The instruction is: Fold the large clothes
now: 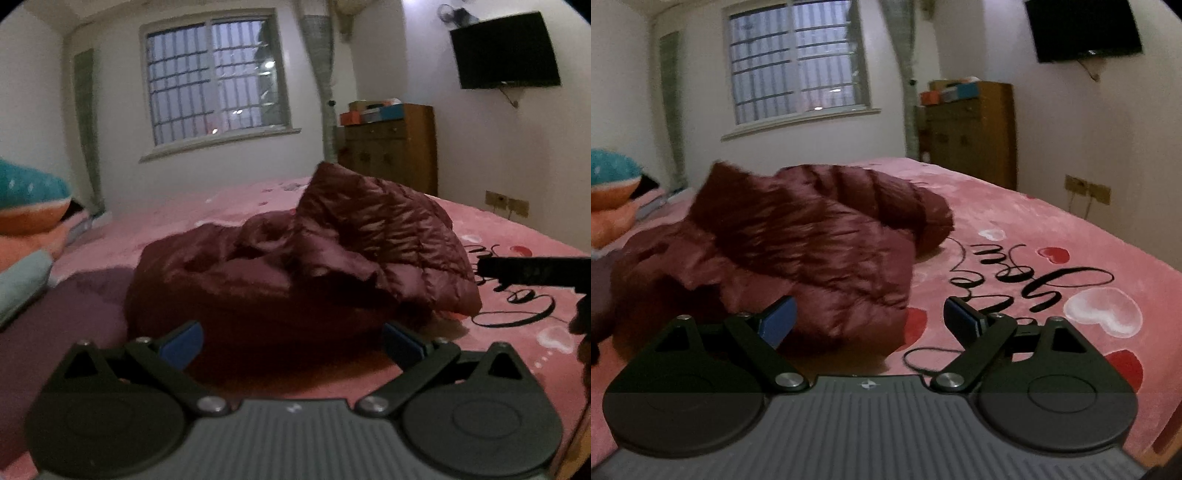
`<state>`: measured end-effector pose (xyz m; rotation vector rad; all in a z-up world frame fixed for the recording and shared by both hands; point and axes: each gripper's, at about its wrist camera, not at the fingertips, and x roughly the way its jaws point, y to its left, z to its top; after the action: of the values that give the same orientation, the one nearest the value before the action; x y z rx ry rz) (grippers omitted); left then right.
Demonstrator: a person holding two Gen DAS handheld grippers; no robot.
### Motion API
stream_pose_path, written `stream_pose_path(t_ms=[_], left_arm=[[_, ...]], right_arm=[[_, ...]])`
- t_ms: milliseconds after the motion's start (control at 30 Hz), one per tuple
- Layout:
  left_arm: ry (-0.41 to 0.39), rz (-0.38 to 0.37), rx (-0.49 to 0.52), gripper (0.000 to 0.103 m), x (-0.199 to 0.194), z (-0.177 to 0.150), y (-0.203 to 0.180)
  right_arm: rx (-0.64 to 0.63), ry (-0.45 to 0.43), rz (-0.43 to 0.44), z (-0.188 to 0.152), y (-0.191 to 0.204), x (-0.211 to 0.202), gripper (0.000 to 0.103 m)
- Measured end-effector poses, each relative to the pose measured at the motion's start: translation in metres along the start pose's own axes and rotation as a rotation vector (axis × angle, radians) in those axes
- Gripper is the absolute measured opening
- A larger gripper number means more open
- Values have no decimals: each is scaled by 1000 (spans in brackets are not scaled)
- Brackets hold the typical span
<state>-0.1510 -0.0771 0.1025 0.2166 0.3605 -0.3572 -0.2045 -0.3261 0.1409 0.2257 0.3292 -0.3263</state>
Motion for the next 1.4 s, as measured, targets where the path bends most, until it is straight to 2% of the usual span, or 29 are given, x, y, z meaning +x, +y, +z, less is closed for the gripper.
stream_pose_path(t_ms=[233,467,567,633,700,767,833,933,1167,1267,1400], left_arm=[[-21,-10,57,102,52,17,-15],[16,-28,73,96,94,28,-20],[30,-57,60,85,104,34,-23],[59,-71,42,63,110,37,-26],[83,-73,24,54,114,40,-29],[90,-74,4,45,114,45,-30],[97,-80,-21,30,111,50,-27],[88,-102,-82,21,100,63,-18],[48,-102,-172,18,57,87,10],[46,-94,-185,18,35,85,22],[70,-81,-213,18,26,79,32]], right_arm=[[109,48,-20,4,-25,29,103],[186,67,-22,5,-43,47,103],[213,66,-30,4,-50,51,103],[232,70,-42,3,-55,51,103],[267,82,-55,2,-63,54,103],[297,92,-63,0,-69,57,103],[322,106,-68,-1,-75,61,103],[345,113,-72,-2,-81,65,103],[383,122,-84,-13,-88,67,103],[399,141,-72,-20,-89,72,103],[411,166,-22,-32,-89,85,103]])
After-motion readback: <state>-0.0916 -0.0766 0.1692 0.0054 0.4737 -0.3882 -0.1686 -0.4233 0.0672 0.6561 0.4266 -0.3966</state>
